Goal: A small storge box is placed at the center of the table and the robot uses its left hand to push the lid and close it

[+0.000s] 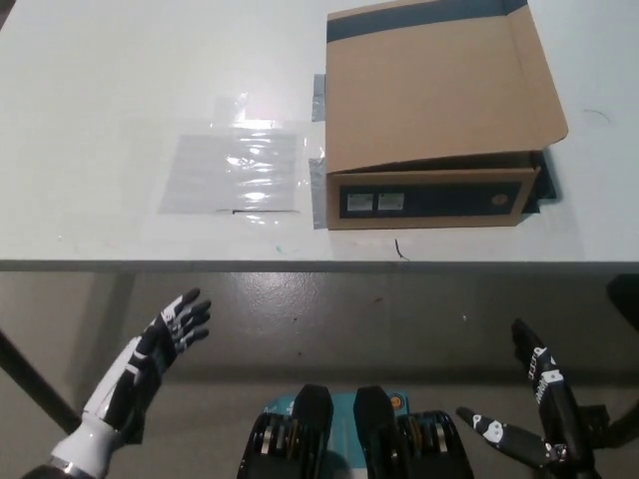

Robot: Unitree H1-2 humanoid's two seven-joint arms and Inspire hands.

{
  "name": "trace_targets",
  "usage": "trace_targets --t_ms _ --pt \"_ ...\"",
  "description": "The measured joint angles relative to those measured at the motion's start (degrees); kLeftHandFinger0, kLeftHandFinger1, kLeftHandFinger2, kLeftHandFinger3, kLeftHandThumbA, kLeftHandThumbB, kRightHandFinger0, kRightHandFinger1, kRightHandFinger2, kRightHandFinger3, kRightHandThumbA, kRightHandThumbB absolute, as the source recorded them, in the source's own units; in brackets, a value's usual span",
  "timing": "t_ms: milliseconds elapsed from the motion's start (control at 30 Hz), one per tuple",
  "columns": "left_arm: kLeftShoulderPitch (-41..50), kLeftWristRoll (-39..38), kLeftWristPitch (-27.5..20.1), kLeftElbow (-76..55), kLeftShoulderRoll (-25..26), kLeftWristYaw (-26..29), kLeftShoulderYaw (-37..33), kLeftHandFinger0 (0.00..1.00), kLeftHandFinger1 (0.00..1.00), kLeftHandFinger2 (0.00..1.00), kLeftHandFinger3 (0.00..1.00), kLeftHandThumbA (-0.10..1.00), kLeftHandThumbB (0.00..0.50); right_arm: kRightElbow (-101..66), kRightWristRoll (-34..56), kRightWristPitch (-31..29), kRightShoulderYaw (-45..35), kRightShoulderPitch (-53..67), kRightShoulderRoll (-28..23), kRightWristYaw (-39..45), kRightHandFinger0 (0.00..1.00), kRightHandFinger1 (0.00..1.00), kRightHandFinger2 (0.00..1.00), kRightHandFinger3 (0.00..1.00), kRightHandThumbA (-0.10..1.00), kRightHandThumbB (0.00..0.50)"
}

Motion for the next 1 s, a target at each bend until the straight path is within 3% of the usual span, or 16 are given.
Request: trace_targets --t_ms 233,433,533,800,1000 --pt "-0.26 1.18 -2.03 4.41 0.03 -0.09 -0.07 1.0 1.0 1.0 1.0 1.0 0.214 0.0 -0.13 0.0 0.03 0.0 0.02 -0.75 1.0 1.0 1.0 1.0 1.0 0.313" --pt "0.56 2.87 -2.44 5.26 0.02 0.37 0.01 1.0 1.0 1.0 1.0 1.0 0.231 0.0 -0.15 0.0 0.24 0.3 0.35 -0.85 1.0 1.0 1.0 1.0 1.0 0.316" --pt "1.8 4.14 -2.67 5.43 -0.03 0.75 0.1 1.0 1.0 1.0 1.0 1.0 0.228 0.0 -0.09 0.0 0.42 1.15 0.53 -0.84 1.0 1.0 1.0 1.0 1.0 0.346" --pt "4.1 7.05 -3.29 4.59 -1.6 3.24 1.39 1.0 1.0 1.0 1.0 1.0 0.226 0.41 -0.07 0.0 0.49 1.77 0.48 -0.75 1.0 1.0 1.0 1.0 1.0 0.317" --pt "4.17 8.66 -3.52 4.26 -1.88 4.79 1.94 1.0 1.0 1.0 1.0 1.0 0.246 1.46 0.07 -0.01 0.53 1.67 0.44 -0.56 1.0 1.0 1.0 1.0 1.0 0.327"
